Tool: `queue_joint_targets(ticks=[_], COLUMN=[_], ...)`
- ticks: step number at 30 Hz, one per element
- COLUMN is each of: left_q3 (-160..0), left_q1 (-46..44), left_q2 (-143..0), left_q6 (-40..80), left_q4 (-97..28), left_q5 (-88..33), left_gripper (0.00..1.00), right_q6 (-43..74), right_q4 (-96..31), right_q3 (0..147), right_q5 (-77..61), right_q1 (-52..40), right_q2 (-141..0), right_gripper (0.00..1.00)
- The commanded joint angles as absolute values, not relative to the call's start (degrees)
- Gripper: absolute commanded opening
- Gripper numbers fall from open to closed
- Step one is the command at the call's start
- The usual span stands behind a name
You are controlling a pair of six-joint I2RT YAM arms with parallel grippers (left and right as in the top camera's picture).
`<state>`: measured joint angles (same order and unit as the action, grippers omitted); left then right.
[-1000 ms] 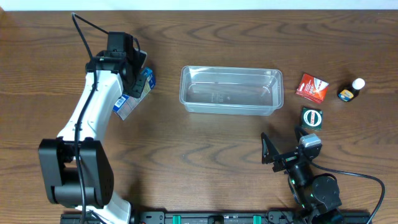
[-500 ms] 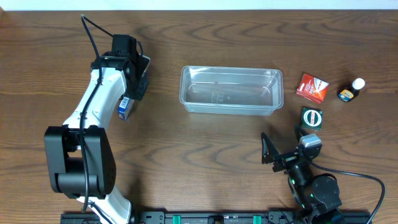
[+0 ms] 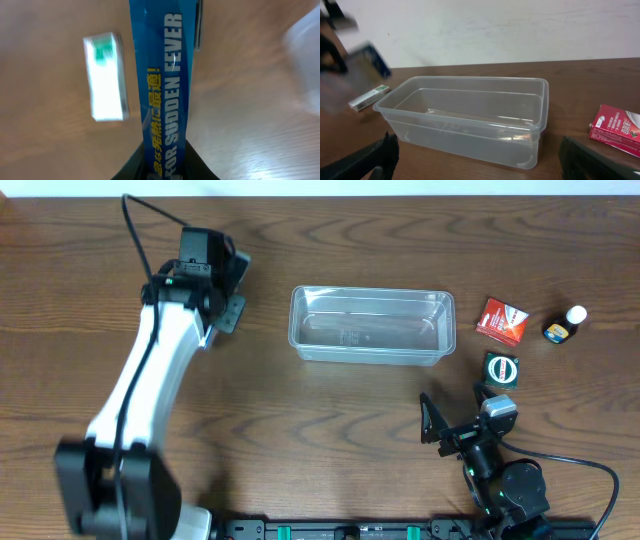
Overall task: Pack container
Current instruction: 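Carry the blue box right and lower it into the clear container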
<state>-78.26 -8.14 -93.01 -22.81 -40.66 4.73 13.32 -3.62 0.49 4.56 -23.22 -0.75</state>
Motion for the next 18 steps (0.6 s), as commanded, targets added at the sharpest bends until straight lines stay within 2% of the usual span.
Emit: queue_joint_targets(ticks=[1,8,18], left_q3=[-80.4,-80.4,-80.4], left_q1=[-12.5,-22.0,-28.9], left_q2=[-85.5,-80.2,-85.4], left_q6=[-26.3,-36.0,-52.2], left_q4=[-39.7,-39.1,-38.7], left_q5=[3.2,-4.8,-14.4], left_gripper=[0.19,0.19,0.19], right_q6=[12.8,12.8,12.8], right_q4=[-3.7,-3.7,-3.7], right_q3=[0.3,0.3,0.3], right_q5=[4.9,4.9,4.9], right_q1=[-23.9,-23.9,-23.9], right_q2=[-0.7,-0.7,-0.7], right_gripper=[0.99,0.99,0.99])
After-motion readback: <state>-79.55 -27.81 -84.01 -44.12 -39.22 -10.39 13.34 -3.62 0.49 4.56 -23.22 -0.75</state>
